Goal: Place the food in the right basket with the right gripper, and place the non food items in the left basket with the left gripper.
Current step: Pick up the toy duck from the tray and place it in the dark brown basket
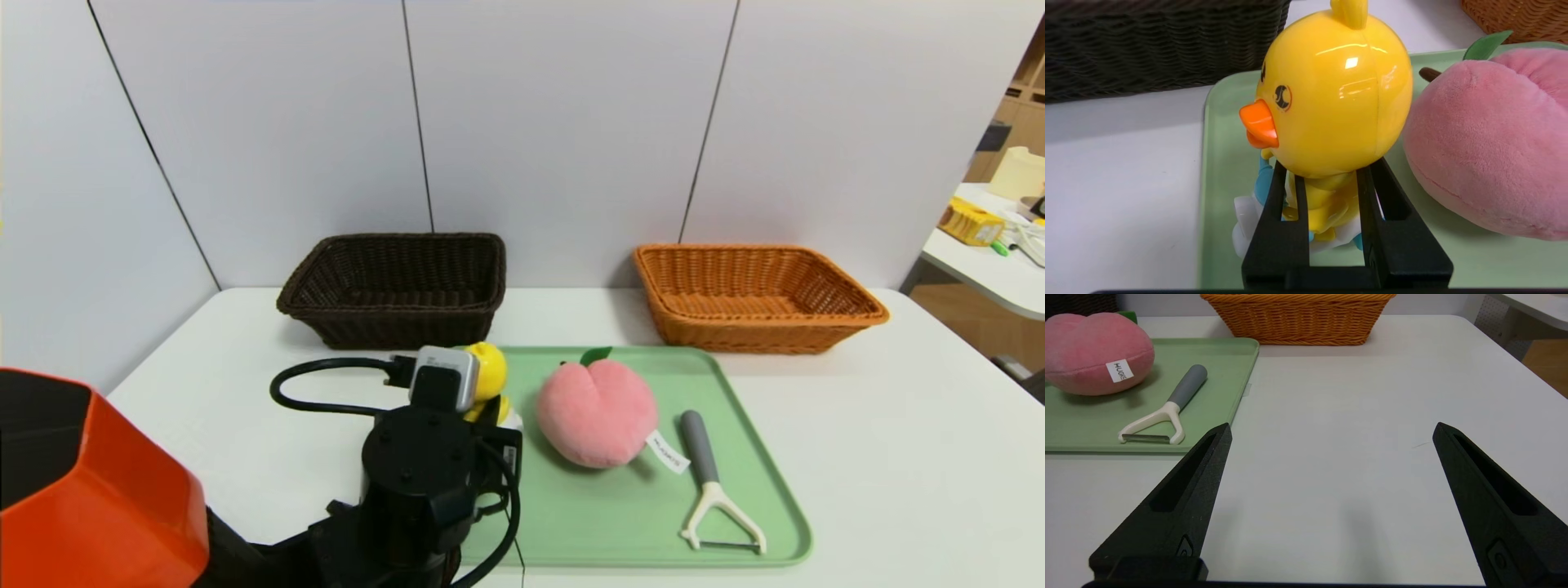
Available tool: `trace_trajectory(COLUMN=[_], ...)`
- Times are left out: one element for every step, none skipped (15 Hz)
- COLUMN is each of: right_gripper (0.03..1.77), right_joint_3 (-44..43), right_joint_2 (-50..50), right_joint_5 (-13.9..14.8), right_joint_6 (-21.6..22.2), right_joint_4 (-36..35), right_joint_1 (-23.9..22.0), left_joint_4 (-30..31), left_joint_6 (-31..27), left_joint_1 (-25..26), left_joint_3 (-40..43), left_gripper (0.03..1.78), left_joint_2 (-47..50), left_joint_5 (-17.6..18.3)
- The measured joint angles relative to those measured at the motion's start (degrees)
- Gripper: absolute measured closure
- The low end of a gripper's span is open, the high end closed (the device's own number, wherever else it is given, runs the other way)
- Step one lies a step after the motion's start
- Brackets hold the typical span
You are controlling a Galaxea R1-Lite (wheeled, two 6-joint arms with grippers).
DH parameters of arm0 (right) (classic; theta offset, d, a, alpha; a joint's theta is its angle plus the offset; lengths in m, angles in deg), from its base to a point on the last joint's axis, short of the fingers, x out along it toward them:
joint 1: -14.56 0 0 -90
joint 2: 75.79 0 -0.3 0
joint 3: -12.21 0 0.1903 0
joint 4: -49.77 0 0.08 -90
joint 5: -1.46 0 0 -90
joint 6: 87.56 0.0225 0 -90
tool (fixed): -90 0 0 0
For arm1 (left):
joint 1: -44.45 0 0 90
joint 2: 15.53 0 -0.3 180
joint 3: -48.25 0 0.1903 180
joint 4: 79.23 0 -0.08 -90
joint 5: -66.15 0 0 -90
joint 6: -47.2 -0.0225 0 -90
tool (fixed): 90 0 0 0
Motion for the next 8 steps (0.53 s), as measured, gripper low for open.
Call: trace_trajectory(right_gripper=[0.10,0.10,0.10,0.10,0.10,0.10,0.10,0.10], right_joint_3=[0.00,0.00,0.00,0.00,0.00,0.00,0.00,0.00], right_joint_2=[0.00,0.00,0.00,0.00,0.00,0.00,0.00,0.00], right_joint_5=[0.00,0.00,-0.02,-0.02,0.00,0.00,0.00,0.00], right_joint_6=[0.00,0.00,0.00,0.00,0.00,0.00,0.02,0.00], right_joint_4=[0.02,0.00,0.00,0.00,0.00,0.00,0.02,0.02], right_joint_1=[0.00,0.00,0.00,0.00,0.00,0.00,0.00,0.00], left_joint_4=[-0.22,-0.57,-1.38,-2.73,-4.94,-7.03,-8.94,-10.67], left_joint_6=[-1.65,-3.11,-4.62,-6.11,-7.59,-8.73,-9.90,-11.28], left_joint_1=[0.00,0.01,0.15,0.63,1.61,2.84,4.17,5.72], left_joint_3=[-0.22,-0.69,-1.44,-2.68,-4.33,-6.23,-8.22,-10.78], left_gripper=[1.44,1.45,1.44,1.45,1.45,1.44,1.44,1.44], left_joint_2=[1.13,2.35,3.69,5.00,6.25,7.17,7.86,8.39], left_joint_5=[0.01,0.04,0.12,0.22,0.37,0.63,1.22,2.23])
